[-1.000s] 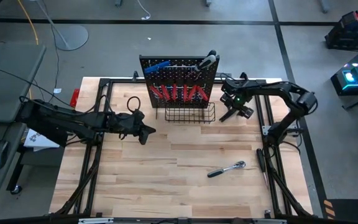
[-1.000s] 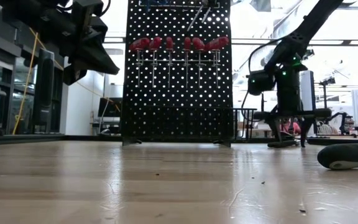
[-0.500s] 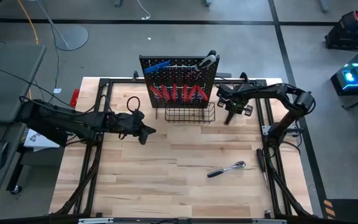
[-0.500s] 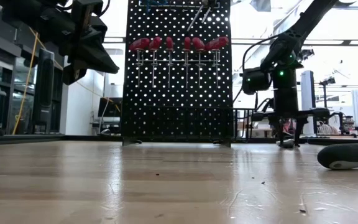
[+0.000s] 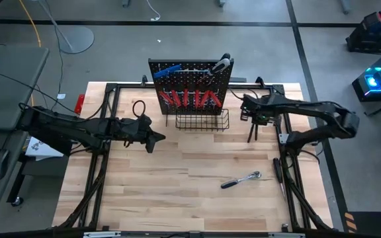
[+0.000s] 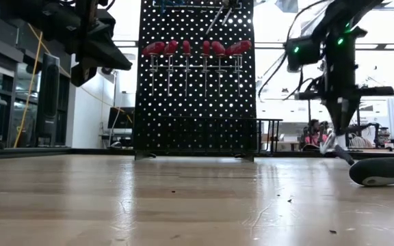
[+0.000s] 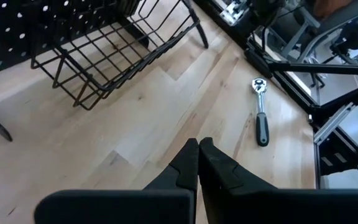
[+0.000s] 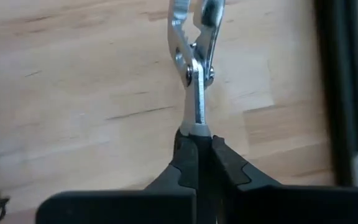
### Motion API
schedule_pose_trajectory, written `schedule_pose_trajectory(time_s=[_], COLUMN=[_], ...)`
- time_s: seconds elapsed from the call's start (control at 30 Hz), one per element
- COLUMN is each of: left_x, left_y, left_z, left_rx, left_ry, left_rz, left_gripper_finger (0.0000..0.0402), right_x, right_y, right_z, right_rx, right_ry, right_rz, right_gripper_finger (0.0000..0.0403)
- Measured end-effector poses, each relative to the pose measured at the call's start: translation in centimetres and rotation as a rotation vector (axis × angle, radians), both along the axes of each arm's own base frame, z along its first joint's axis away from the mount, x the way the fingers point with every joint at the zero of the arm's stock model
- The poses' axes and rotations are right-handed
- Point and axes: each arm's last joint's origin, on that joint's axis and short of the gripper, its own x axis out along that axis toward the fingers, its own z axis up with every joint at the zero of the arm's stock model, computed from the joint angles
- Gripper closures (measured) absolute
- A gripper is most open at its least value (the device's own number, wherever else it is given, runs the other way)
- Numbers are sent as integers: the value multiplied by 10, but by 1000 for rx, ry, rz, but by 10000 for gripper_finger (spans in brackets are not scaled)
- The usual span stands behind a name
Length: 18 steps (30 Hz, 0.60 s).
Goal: Hang tools onto peg board
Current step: Put the slip joint pliers into the black wire basket on the peg board
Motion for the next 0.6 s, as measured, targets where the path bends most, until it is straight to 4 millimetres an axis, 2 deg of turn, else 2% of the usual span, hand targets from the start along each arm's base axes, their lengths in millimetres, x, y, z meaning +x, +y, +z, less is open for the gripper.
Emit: schedule_pose_trajectory(time_s=[0.13, 0.4, 0.6], left_x=[0, 1, 1], left_y=[0, 0, 1], left_z=[0, 0, 0], left_rx=[1, -10, -45], left_ry=[-1, -2, -13], left_rz=[1, 6, 54], left_gripper_finger=[402, 401, 402], right_x=[-4, -6, -1], right_y=[9, 24, 21], right_z=[13, 26, 24], right_rx=[-50, -96, -101], right_ry=[-50, -94, -142], right_rz=[23, 86, 245], right_gripper_finger=[399, 398, 402])
